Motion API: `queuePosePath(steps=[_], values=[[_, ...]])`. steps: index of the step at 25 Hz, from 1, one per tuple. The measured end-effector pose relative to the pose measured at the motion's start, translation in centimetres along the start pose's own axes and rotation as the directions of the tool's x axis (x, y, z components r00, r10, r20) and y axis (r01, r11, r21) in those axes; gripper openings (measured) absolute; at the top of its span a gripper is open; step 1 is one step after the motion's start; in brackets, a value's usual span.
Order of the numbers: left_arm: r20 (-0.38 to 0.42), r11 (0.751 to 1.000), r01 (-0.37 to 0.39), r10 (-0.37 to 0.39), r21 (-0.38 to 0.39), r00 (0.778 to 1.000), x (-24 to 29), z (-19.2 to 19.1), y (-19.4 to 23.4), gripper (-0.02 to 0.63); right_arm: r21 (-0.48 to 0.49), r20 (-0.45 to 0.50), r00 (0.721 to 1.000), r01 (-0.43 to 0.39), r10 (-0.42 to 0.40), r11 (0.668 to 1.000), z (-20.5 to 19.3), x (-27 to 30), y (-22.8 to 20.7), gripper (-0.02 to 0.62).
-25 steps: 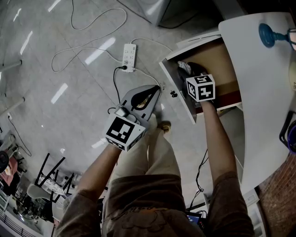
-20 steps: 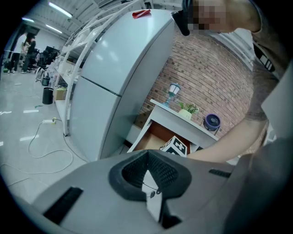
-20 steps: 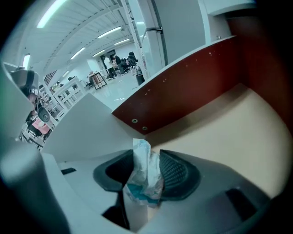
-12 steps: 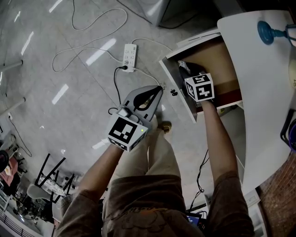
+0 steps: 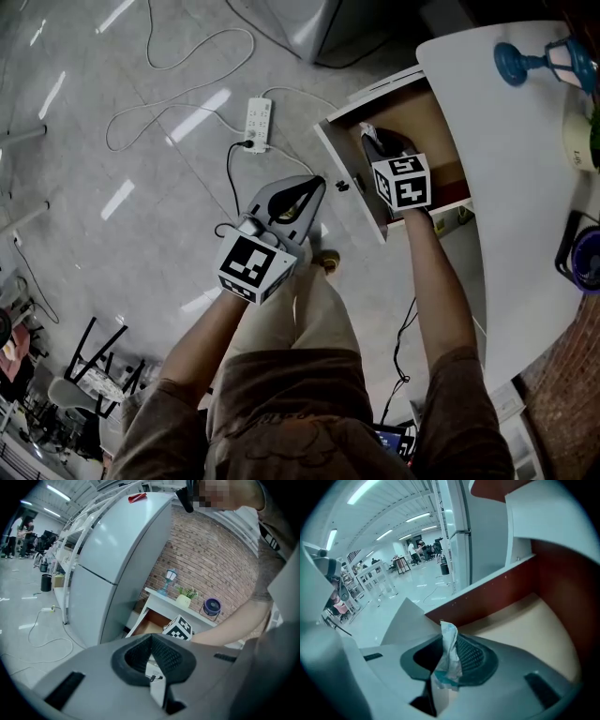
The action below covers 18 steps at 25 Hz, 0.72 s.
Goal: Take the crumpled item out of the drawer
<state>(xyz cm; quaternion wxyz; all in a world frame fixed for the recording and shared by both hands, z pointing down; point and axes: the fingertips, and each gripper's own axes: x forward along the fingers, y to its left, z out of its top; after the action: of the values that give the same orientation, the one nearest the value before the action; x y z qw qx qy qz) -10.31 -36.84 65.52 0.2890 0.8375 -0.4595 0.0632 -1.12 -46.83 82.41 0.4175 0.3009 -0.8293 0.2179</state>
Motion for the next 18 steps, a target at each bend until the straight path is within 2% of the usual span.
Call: queuePosePath(steps=[10,18], values=[[0.065,1.000,-0.001,0.001,0.006,0.998,-2.6,6.2,-2.7,0.006,-0.018,0.128,0.992,-0.007,0.009,1.000,6.7,-7.5,1.2,0.092],[0.093,0.998,0.007,-0.012,0.054,0.996,-6.2,11.2,-5.8,0.006,-0.033,0.249,0.968,-0.018,0.026,0.999,12.9,-14.8,3.8,0.092]])
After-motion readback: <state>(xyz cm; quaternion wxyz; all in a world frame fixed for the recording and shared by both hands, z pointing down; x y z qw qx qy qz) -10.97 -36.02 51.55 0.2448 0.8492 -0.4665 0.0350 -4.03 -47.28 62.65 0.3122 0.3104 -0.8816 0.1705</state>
